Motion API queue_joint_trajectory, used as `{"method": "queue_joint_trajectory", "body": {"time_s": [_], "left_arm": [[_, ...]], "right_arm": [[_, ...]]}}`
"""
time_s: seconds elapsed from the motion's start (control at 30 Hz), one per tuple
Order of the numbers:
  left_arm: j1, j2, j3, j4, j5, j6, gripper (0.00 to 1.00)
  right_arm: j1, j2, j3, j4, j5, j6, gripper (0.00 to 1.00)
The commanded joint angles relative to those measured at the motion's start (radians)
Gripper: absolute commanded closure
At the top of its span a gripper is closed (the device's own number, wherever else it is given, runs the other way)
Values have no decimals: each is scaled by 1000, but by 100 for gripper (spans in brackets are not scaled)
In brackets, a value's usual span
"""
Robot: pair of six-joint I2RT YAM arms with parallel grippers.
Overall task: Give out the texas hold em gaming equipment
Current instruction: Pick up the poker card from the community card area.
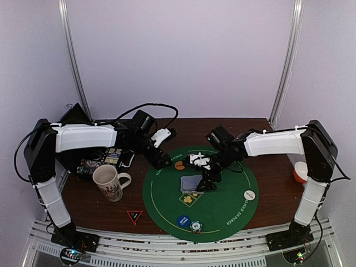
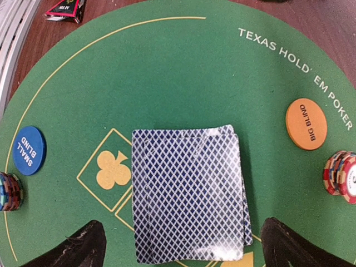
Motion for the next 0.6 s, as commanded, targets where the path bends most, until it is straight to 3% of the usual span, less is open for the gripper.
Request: {"method": "queue_joint_trajectory", "body": {"time_s": [0.0,0.57], "left_arm": [[15,-19,3,26,18,18,2],[26,-17,-3,25,22,29,2]], "right_arm": [[-1,56,26,-26,-10,-27,0],[2,55,36,-24,49,-20,0]]}}
